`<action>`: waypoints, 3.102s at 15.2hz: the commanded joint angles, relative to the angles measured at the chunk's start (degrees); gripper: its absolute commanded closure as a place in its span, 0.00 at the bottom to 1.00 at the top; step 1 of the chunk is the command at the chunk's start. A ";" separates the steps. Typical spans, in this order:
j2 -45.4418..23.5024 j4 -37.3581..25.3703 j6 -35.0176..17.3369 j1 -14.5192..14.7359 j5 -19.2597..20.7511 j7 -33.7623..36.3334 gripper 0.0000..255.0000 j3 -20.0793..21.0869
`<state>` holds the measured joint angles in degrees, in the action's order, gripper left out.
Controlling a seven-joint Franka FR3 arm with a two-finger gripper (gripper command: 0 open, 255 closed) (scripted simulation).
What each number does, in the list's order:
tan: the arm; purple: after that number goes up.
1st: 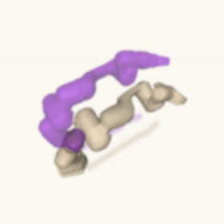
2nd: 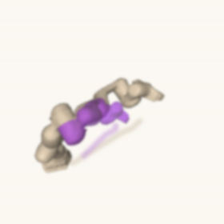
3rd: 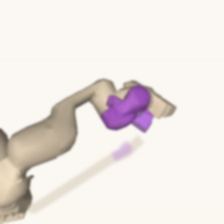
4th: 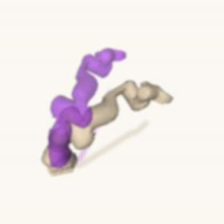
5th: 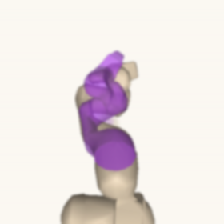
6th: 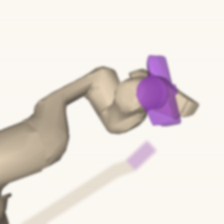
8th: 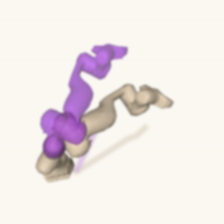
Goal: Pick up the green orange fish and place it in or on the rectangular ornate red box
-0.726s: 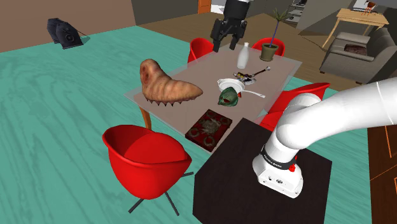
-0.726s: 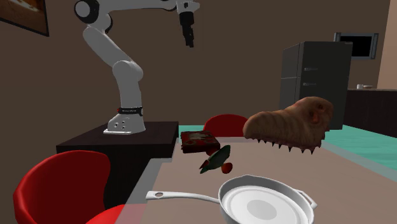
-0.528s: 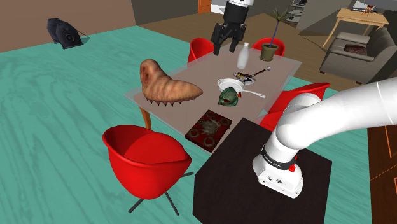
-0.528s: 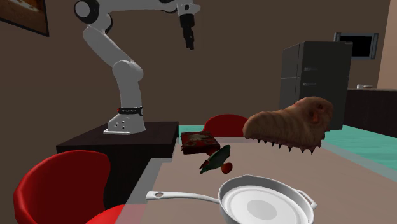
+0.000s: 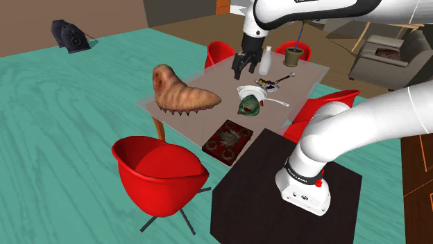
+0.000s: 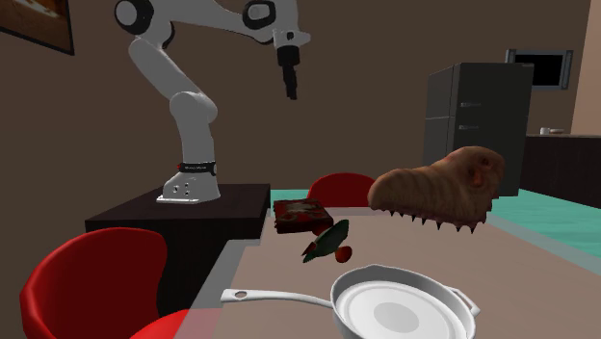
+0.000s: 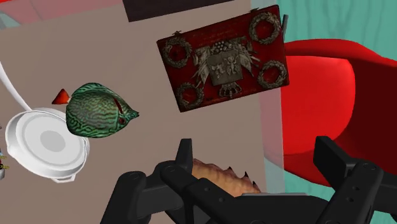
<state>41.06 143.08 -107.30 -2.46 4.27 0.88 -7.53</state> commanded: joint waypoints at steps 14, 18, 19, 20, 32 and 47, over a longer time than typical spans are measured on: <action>-20.27 9.42 -29.69 -4.86 13.20 -10.44 0.00 -7.89; -29.05 8.53 -38.05 -6.41 16.64 -12.28 0.00 -9.89; -31.39 8.06 -40.08 -6.80 17.46 -12.66 0.00 -10.35; -33.77 7.51 -42.06 -7.18 18.26 -13.02 0.00 -10.80; -61.08 -4.17 -60.23 -11.07 24.59 -15.76 0.00 -14.69; -67.39 -6.60 -64.33 -12.47 24.10 -15.63 1.00 -14.26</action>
<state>-26.05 136.31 -171.85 -14.89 28.37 -14.74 -21.81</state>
